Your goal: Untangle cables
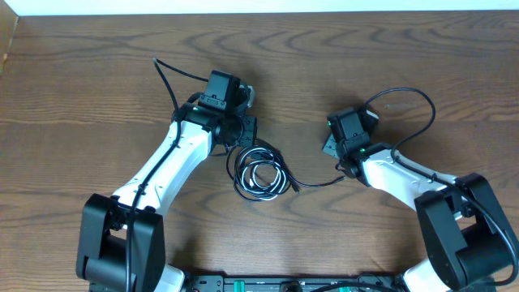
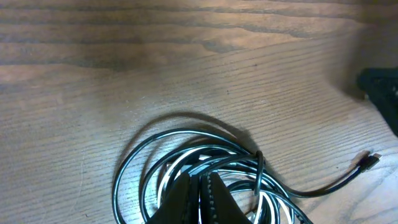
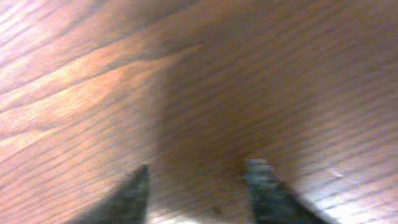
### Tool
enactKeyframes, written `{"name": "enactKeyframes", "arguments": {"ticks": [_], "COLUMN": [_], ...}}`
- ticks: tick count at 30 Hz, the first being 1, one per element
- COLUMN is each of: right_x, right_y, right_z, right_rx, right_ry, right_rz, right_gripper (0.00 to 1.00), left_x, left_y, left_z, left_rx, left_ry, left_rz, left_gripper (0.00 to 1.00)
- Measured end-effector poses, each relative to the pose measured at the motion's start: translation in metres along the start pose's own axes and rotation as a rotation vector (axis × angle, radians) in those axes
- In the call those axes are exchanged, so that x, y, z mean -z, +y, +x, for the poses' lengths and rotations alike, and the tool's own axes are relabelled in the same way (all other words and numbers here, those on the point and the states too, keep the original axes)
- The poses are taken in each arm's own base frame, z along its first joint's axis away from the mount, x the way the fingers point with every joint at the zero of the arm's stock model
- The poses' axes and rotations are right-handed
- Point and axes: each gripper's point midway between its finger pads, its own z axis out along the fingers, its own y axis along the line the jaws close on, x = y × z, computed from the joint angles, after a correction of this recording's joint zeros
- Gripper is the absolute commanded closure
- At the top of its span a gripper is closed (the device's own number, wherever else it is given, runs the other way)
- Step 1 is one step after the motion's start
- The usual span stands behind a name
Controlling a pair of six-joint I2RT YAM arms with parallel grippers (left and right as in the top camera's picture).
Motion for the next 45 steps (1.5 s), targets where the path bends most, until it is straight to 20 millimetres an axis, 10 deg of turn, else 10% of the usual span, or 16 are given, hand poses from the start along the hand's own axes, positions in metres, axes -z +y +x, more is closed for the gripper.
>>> {"name": "enactKeyframes", "arguments": {"ticks": [30, 45], "right_x": [-0.004, -0.005], "right_y": [-0.02, -0.054], "right_z": [-0.006, -0.033], "right_rx": [-0.156, -0.301], "right_ry": [0.018, 0.01], "right_rz": [0.049, 0.103], "right_gripper": [0.99, 0.67], "left_x": [-0.005, -0.018], "left_y": [0.001, -0.066], "left_z": [0.013, 0.056], "left_rx": [0.021, -0.087], "left_ry": [0.039, 0.12], "left_rz": [-0.005, -0.043], "left_gripper": [0.89, 0.68]}}
